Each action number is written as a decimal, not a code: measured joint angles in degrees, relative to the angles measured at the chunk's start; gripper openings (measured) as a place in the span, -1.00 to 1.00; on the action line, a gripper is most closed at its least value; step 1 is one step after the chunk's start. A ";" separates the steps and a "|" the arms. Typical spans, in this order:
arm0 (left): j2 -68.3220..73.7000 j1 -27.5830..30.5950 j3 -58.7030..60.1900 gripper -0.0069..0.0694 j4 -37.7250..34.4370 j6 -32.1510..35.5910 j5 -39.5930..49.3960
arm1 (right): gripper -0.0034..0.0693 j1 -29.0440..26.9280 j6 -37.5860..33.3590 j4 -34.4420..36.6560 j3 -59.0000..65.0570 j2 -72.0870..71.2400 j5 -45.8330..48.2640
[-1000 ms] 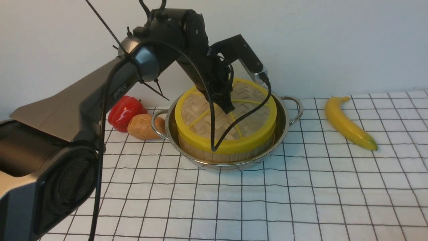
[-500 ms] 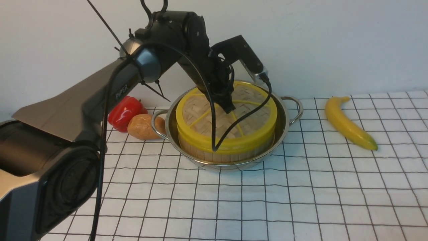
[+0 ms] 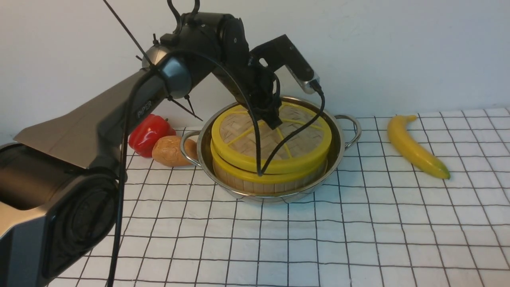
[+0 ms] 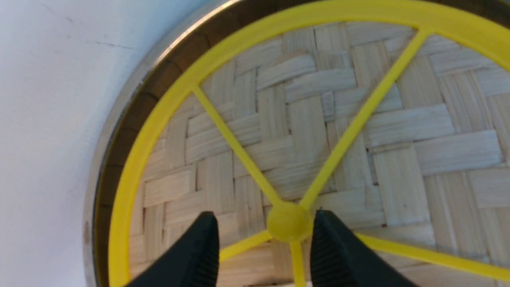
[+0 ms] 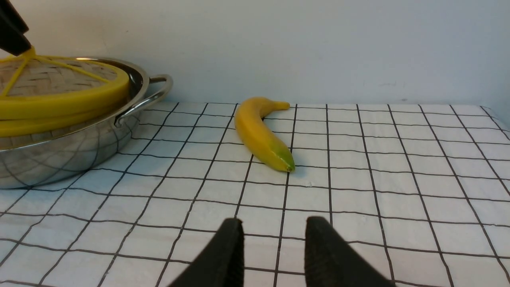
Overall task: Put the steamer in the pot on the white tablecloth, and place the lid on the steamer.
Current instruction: 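Place the yellow bamboo steamer lid onto the steamer in the pot with the left gripper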
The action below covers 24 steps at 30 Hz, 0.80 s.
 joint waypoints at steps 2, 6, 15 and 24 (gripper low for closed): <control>0.06 0.00 0.00 -0.06 -0.04 0.00 0.05 | -0.25 0.00 0.00 0.00 0.00 0.00 0.00; 1.18 0.00 0.00 -0.10 -0.07 -0.22 -1.02 | -0.25 0.00 0.00 0.00 0.00 0.00 0.00; 1.64 0.00 0.00 -0.10 0.02 -2.98 -3.60 | -0.25 0.00 0.00 0.00 0.00 0.00 0.00; 1.40 0.00 -0.09 -0.10 4.02 -7.00 0.81 | -0.25 0.00 0.00 0.00 0.00 0.00 0.00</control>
